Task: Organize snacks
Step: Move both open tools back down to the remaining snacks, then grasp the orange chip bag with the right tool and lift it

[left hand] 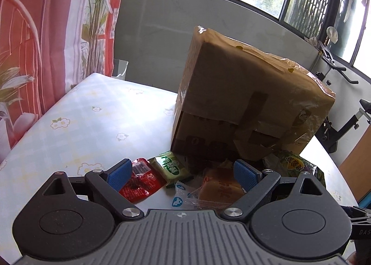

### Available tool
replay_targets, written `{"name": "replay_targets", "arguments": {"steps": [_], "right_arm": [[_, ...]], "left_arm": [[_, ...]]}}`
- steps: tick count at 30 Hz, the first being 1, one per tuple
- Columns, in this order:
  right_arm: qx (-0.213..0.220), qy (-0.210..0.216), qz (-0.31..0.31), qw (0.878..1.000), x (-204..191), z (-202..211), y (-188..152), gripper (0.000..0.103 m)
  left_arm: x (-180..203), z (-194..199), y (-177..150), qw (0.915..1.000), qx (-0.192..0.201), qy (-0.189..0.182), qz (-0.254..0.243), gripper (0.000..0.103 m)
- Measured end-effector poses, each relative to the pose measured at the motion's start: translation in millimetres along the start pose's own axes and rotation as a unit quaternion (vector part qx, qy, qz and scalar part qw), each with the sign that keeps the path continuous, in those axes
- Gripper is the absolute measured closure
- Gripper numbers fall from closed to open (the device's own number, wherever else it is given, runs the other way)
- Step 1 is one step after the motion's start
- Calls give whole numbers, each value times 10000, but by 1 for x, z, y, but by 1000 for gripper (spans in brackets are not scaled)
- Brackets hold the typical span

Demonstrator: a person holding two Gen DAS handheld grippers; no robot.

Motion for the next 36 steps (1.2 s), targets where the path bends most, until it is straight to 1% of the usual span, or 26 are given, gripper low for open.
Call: {"name": "replay_targets", "arguments": {"steps": [3,6,11,13,17,19,21,23,27,30,33,35,36], "right_arm": [[-120,71,-8,9999,-6,-4,-4,0],[-208,111,-26,9997,-11,-7,-6,0],[-244,175,-175,9994,-17,-11,-6,0],[-384,245,-225,9987,-20,-19,-6,0],[-841,355,-286,9954,-27,-39,-11,0],[-927,400,-217,9947,-32,-44,-10,0],[-939,340,-122,9949,-36,-49,-7,0],[-945,338,-258,9946,-34,-55,-4,0],[-964,329,-914,9906,-19,-66,-2,0],[-935,406,-961,9901,-18,-68,-5,0],[-985,414,-771,9913,-22,-67,-6,3],[-935,432,-729,9920,-23,-63,-6,8],[-921,429,-713,9923,-23,-61,-6,13]], "left_arm": [[-2,3,-1,10000,64,54,-31,8],[-8,5,-3,9999,159,3,64,8],[-17,8,-4,9995,266,-3,145,8],[-20,9,-5,9995,263,-6,155,8],[-25,10,-9,9993,299,-48,227,7],[-27,12,-10,9991,335,-19,261,5],[-28,11,-11,9990,308,-51,325,4],[-29,11,-12,9989,283,-96,354,3],[-26,11,-14,9991,340,-86,219,3],[-26,11,-14,9992,362,-30,166,2],[-26,12,-14,9991,401,-2,164,1],[-25,13,-14,9989,443,-25,174,0],[-25,14,-14,9989,443,-32,170,0]]}}
Point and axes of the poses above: each gripper's, at about its wrist camera, not at the fingertips, and z roughly against the way its jaws point, x to its right, y to its top, the point moved 2 cm from there along -z, roughly the way its jaws point, and after that the axes turned 13 degrees about y, right-handed, at the moved point
